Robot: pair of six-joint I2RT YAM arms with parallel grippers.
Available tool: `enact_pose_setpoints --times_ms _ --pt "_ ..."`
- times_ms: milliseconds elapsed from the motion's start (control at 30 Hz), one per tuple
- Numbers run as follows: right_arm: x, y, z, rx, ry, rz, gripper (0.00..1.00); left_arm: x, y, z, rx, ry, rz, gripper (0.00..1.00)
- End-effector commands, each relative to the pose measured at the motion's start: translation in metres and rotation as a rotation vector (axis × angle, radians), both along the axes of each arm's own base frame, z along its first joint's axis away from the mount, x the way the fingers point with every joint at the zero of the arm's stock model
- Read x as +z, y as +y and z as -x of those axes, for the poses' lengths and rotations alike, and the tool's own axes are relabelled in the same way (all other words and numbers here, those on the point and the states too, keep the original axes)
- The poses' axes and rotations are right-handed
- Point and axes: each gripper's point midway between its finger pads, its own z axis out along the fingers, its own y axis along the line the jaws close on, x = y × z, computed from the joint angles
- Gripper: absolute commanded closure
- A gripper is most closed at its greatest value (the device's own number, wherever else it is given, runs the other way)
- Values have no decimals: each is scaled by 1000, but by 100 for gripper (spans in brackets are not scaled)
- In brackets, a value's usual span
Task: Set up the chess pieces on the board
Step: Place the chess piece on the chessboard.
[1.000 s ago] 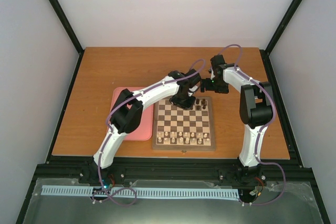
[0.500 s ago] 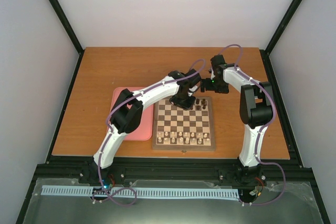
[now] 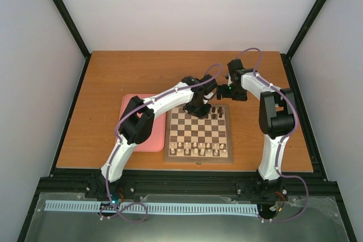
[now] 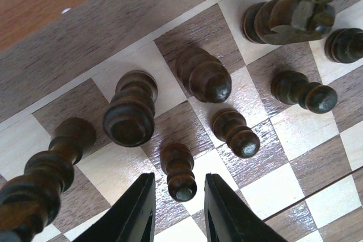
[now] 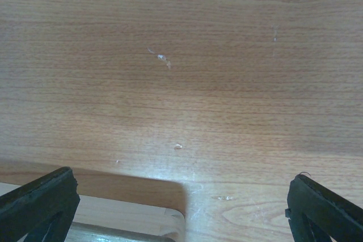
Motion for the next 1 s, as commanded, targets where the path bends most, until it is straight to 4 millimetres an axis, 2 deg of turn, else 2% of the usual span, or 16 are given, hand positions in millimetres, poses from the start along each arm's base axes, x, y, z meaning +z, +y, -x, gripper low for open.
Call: enact_pose_setpoints --times_ms 0,233,400,533,733,867,967 --pt "0 -1 -3 -2 -7 0 0 33 -7 -3 -17 -59 45 73" --pt "1 0 -3 3 -8 -3 0 36 -9 -4 -11 -66 59 72" --pt "3 0 -4 3 -13 -6 0 50 -9 -3 -11 -78 78 71" --pt "2 0 -3 2 -11 -7 0 68 -6 0 -13 -91 97 69" --pt "2 0 -4 1 -12 -5 0 105 0 2 -6 -147 135 68" --pt "5 -1 -4 -1 -18 0 0 132 17 -1 26 -215 123 64" --pt "7 -1 -5 -3 -24 -2 0 142 43 -5 93 -223 115 63"
